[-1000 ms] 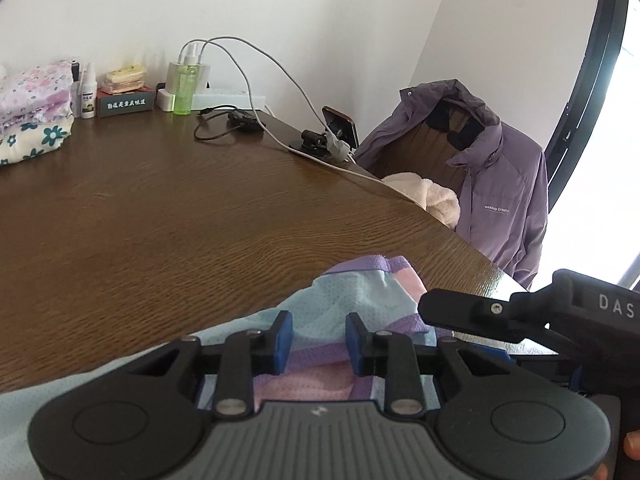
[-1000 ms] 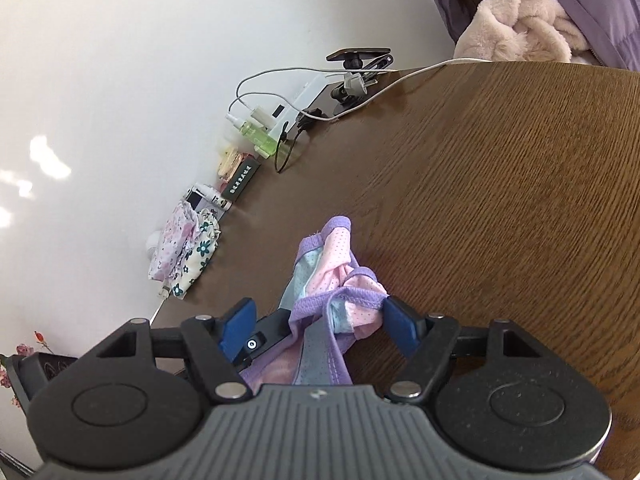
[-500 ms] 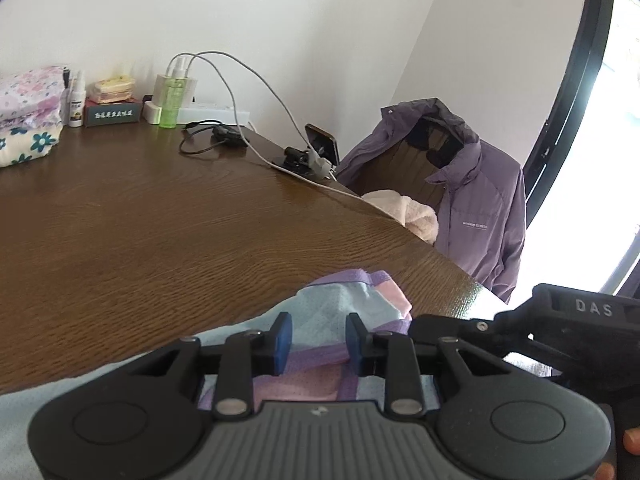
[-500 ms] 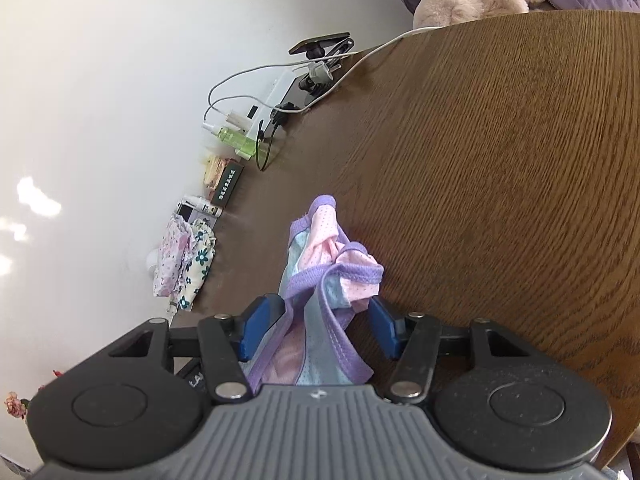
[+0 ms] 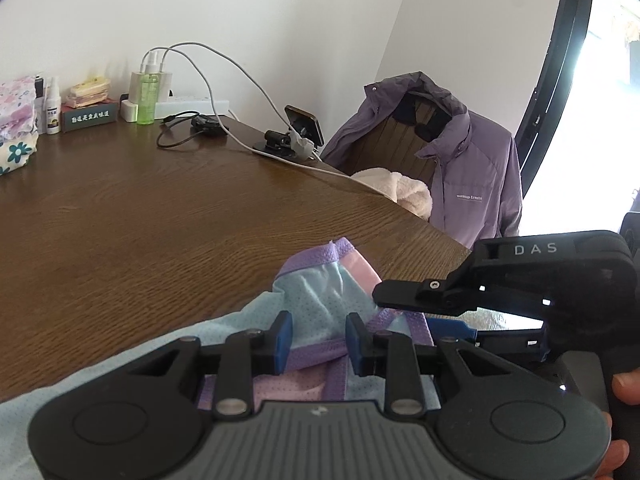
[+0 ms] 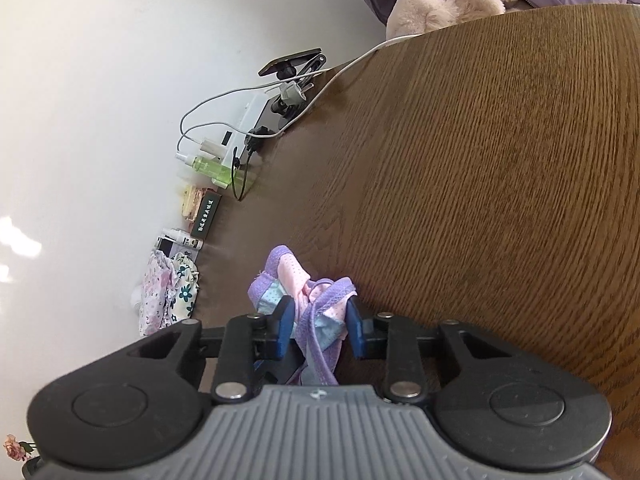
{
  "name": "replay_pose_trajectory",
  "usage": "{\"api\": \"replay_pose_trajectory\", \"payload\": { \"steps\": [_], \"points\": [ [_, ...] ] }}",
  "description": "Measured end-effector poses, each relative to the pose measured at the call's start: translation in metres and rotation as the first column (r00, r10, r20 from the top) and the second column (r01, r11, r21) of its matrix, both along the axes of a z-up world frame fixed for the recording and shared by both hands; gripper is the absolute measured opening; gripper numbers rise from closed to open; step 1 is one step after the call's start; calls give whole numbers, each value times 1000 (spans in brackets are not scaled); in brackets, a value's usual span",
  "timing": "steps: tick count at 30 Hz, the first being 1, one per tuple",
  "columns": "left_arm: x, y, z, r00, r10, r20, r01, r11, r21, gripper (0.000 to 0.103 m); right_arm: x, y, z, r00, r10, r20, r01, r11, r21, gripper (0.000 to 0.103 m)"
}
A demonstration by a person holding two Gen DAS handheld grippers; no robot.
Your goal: Fold clothes
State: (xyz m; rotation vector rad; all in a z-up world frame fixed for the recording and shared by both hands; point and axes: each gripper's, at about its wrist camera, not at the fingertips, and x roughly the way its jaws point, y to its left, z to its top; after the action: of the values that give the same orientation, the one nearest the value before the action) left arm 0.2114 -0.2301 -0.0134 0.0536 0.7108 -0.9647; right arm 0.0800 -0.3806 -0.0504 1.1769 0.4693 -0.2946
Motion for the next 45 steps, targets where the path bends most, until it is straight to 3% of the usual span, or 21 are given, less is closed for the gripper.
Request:
{"api": "replay_pose_trajectory", "payload": {
  "steps": [11,12,17,20,22,25,29,31,35,37,40,45],
  "points": [
    [-2,2,0,1000,6,-2,-6,1000,-1,29,8,2,6,998,58,-32,-61,994,-87,25],
    [-2,3,0,1000,9,-6,-9,1000,-4,29,8,2,6,998,64,-27,-66,993,-93,13],
    [-8,29,18,999,45,26,-45,999,-15,29,-1,-3,3,995,96,34,-92,991,-98,8],
    [-17,61,35,992,100,80,-103,994,35,30,-7,0,16,993,111,44,-100,974,-201,8],
    [-22,90,40,985,146,92,-152,986,69,30,-9,9,29,991,132,37,-113,940,-322,8],
    [-30,134,40,972,218,84,-226,969,101,30,-9,36,53,981,192,18,-151,825,-544,8],
    [-49,183,34,950,302,84,-310,943,123,30,2,101,83,942,330,-53,-239,553,-798,8],
    [-59,199,32,939,332,83,-341,931,129,30,11,139,88,902,417,-111,-295,406,-865,8],
    [-65,225,25,918,392,53,-396,907,143,29,29,214,74,782,569,-253,-417,176,-892,8],
    [-68,235,24,912,410,34,-411,904,121,29,32,240,61,727,613,-309,-461,103,-881,8],
    [-70,245,23,908,419,19,-419,904,89,35,29,261,48,695,625,-354,-483,41,-875,8],
    [-73,247,20,909,415,30,-416,907,67,37,26,270,45,681,626,-379,-508,32,-861,11]
  ]
}}
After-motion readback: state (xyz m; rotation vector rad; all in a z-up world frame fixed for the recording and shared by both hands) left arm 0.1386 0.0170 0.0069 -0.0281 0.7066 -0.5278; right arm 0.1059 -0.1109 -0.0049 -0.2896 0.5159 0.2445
